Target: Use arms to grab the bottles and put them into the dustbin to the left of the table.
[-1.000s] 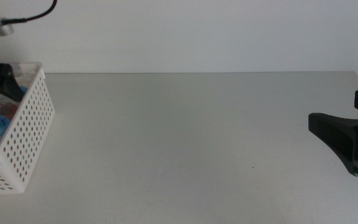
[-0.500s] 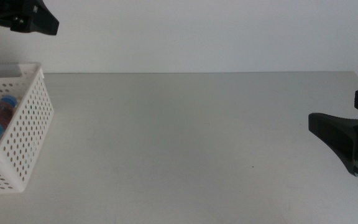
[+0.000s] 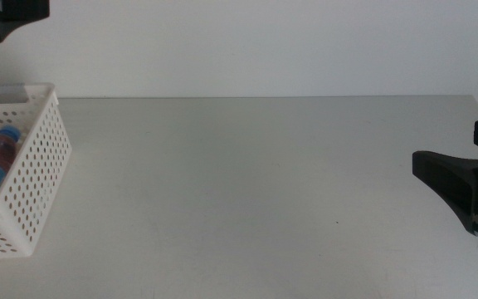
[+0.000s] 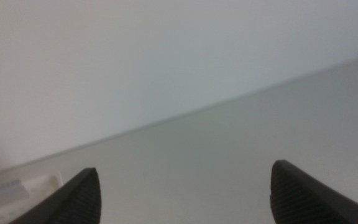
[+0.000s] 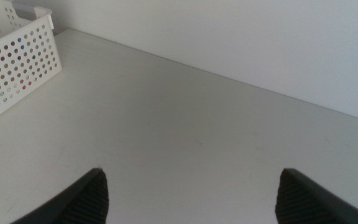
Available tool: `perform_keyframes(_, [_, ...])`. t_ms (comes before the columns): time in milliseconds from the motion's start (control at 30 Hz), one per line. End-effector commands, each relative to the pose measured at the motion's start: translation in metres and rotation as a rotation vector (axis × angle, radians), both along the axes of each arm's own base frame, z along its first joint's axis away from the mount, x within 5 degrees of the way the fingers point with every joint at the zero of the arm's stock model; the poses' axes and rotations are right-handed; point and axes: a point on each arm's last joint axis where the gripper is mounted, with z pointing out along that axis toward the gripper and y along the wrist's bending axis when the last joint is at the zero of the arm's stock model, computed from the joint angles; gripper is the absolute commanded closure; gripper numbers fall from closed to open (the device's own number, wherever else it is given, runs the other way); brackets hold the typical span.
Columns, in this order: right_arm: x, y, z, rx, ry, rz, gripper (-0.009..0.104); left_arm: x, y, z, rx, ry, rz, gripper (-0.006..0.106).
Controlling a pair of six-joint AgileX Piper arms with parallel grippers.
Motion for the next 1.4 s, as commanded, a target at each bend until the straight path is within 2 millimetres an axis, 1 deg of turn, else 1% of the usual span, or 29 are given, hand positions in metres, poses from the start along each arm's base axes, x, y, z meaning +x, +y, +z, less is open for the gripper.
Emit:
perform_keyframes(0, [0.001, 0.000, 0.016, 0.032, -0.095, 0.004, 0.024, -0.010, 0.002, 0.019, -0.082, -0.168, 0.048, 0.007])
perform_keyframes(67, [0.001, 0.000, 0.016, 0.032, -0.095, 0.004, 0.024, -0.013, 0.003, 0.020, -0.090, -0.192, 0.056, 0.007])
perform_keyframes(433, [0.001, 0.000, 0.016, 0.033, -0.094, 0.003, 0.024, -0.011, 0.003, 0.019, -0.097, -0.184, 0.054, 0.007])
perform_keyframes(533, [0.000, -0.001, 0.016, 0.034, -0.095, 0.003, 0.024, -0.009, 0.002, 0.013, -0.096, -0.166, 0.055, 0.007])
perform_keyframes(633, [-0.005, -0.004, 0.018, 0.045, -0.114, 0.003, 0.024, -0.009, 0.003, 0.006, -0.099, -0.166, 0.067, 0.007])
perform_keyframes(733, [-0.015, -0.010, 0.016, 0.055, -0.138, 0.003, 0.024, -0.020, 0.006, -0.004, -0.105, -0.191, 0.088, 0.007])
perform_keyframes(900, [-0.032, -0.029, 0.000, 0.047, -0.176, -0.063, 0.024, -0.041, 0.011, -0.035, -0.072, -0.205, 0.128, 0.007])
perform_keyframes(1000, [-0.042, -0.045, -0.014, 0.047, -0.192, -0.163, 0.024, -0.062, 0.014, -0.057, -0.051, -0.228, 0.148, 0.007])
perform_keyframes(1167, [-0.060, -0.067, -0.048, 0.065, -0.204, -0.375, 0.024, -0.093, 0.017, -0.115, -0.049, -0.200, 0.162, 0.007])
perform_keyframes(1233, [-0.067, -0.072, -0.065, 0.096, -0.198, -0.447, 0.024, -0.107, 0.017, -0.142, -0.047, -0.187, 0.162, 0.007])
perform_keyframes(1367, [-0.076, -0.077, -0.096, 0.165, -0.186, -0.561, 0.024, -0.128, 0.018, -0.184, -0.044, -0.189, 0.162, 0.007])
